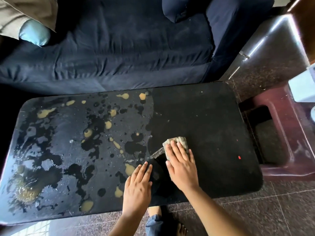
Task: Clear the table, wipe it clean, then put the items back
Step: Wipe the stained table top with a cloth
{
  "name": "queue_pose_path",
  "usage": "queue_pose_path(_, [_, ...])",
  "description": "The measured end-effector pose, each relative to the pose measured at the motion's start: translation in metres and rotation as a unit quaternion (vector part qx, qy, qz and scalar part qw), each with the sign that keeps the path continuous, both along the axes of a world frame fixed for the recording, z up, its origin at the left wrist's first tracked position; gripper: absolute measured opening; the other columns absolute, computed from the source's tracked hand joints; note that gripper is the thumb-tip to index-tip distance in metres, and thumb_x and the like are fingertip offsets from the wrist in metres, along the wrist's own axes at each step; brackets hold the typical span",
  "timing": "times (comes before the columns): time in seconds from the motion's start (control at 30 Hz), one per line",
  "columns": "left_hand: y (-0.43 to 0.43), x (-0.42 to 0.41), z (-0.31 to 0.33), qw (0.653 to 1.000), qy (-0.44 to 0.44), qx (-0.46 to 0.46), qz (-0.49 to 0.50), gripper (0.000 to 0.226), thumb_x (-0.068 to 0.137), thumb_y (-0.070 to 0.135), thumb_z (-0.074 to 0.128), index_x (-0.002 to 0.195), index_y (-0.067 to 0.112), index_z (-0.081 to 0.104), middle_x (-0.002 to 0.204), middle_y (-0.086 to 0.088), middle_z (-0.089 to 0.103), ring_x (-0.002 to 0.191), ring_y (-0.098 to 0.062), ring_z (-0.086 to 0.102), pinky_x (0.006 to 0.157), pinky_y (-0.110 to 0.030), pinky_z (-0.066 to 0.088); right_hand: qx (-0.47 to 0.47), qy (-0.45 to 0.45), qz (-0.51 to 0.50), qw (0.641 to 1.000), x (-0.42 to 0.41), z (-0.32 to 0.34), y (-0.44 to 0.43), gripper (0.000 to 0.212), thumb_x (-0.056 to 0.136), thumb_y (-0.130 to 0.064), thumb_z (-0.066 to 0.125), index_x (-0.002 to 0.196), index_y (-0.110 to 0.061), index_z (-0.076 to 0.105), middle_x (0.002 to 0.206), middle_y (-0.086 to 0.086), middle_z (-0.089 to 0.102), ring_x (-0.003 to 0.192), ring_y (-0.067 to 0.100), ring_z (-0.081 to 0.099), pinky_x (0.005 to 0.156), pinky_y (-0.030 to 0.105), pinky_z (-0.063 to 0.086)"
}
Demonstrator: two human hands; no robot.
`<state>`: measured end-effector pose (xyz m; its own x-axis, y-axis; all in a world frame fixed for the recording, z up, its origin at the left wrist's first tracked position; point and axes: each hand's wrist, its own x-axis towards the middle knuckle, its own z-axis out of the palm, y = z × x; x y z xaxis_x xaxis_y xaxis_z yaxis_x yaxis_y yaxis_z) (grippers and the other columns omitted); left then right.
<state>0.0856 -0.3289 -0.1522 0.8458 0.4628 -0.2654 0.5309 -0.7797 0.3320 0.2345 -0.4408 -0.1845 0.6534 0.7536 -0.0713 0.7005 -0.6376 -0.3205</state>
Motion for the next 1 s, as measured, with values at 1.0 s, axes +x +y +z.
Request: queue_pose_path(1.0, [-0.008, 0.004, 0.006, 0.999, 0.052, -0.002, 0.005, 0.059, 0.097, 0.028, 0.046, 0.150, 0.024, 0.021, 0.158, 0.008, 0.013, 0.145, -0.011, 0.014, 0.116, -0.028, 0.014, -0.045, -0.057, 0.260, 0.963, -0.043, -0.004, -0.095, 0.063, 0.092, -0.044, 0.040, 0.150, -0.034, 0.018, 0.152, -0.010, 0.032, 0.141, 0.011, 0.028, 0.109, 0.047, 0.029])
